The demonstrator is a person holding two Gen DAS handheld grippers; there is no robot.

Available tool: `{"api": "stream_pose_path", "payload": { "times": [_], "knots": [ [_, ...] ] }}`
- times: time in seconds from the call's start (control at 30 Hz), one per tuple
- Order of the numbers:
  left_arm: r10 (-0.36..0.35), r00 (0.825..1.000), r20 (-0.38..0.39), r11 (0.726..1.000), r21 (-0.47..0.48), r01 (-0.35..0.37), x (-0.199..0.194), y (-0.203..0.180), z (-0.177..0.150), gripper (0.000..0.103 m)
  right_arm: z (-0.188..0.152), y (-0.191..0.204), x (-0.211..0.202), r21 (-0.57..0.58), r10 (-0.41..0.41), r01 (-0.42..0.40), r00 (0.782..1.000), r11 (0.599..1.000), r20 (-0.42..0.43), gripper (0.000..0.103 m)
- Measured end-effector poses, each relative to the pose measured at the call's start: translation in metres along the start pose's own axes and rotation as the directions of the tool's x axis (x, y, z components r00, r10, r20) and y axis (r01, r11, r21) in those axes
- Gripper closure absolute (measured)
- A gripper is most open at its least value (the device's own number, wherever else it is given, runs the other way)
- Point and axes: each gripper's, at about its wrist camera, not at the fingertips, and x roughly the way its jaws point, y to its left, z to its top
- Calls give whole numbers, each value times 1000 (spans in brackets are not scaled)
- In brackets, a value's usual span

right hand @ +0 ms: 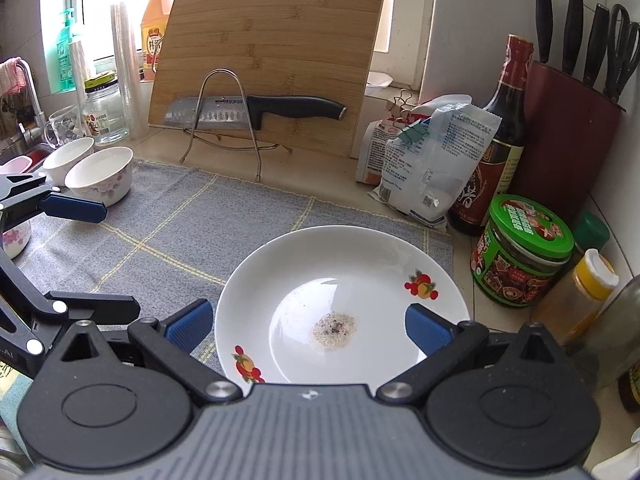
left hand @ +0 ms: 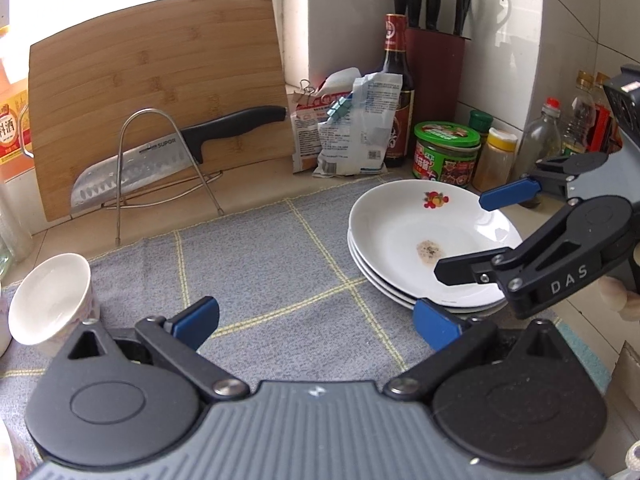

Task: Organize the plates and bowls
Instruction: 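Open the right gripper and pull it back from the stack, then move the left gripper toward a white bowl on the towel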

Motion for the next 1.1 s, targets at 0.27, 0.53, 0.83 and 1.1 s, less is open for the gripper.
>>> {"api": "stream_pose_path", "payload": {
  "times": [0.27, 0.53, 0.83, 1.1],
  "knots": [
    [2, 1000, 14, 999, -34, -1, -19, 16, -11, 0, -3, 27, -4, -46, 24, -24, 1000, 999, 3, 0],
    [-43, 999, 21, 999, 1, 43, -49, 50, -29, 0, 2, 73, -3, -67, 19, -19, 1000, 998, -7, 0],
    [-97, 995, 6, 995, -15, 97, -87, 117, -51, 0, 21, 157, 6, -61, 38, -40, 999, 997, -25, 0],
    [-58, 998, 0, 998, -9, 58, -114, 168, -75, 0, 30, 230, 27, -105, 82, -86, 996, 991, -40, 0]
  ]
}}
